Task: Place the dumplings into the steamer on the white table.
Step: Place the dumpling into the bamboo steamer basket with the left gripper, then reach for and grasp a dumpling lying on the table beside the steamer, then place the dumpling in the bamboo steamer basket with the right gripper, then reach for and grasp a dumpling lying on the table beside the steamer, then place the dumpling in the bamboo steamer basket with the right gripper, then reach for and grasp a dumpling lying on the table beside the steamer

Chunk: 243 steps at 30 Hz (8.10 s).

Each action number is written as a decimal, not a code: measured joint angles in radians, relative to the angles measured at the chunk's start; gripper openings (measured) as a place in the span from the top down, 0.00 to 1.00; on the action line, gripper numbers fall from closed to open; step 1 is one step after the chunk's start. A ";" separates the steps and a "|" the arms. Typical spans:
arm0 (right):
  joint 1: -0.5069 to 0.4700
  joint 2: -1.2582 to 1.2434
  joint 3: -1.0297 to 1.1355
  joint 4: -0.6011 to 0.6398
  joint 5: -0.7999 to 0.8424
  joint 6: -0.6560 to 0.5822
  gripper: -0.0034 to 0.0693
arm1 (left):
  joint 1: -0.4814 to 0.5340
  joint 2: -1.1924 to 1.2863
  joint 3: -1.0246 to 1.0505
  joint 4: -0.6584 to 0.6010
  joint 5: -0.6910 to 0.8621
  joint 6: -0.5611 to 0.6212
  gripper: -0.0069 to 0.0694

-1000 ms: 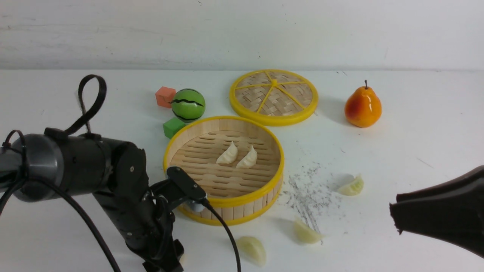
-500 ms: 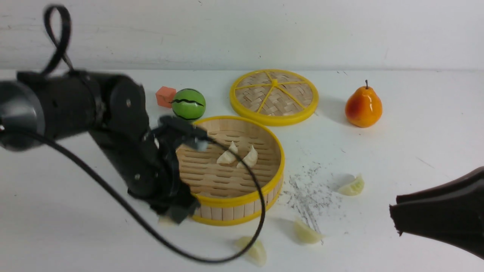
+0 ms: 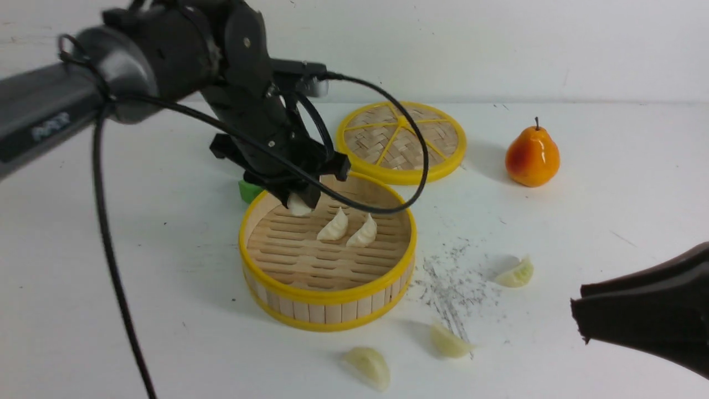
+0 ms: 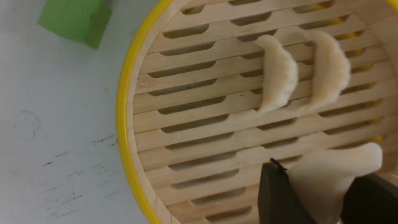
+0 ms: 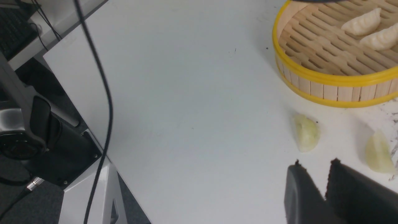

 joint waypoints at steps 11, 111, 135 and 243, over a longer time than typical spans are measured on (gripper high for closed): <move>0.000 0.000 0.000 0.000 0.002 -0.001 0.76 | 0.036 0.189 -0.090 0.029 -0.044 -0.063 0.59; 0.599 1.196 -0.692 -0.879 -0.034 0.731 0.63 | 0.035 -1.556 0.920 -0.049 0.244 0.013 0.93; 0.588 1.443 -1.339 -0.945 0.112 0.993 0.62 | 0.034 -1.556 0.920 -0.034 0.244 0.014 0.91; 0.357 1.322 -1.281 -0.762 0.216 0.713 0.27 | 0.034 -1.556 0.920 -0.030 0.244 0.017 0.83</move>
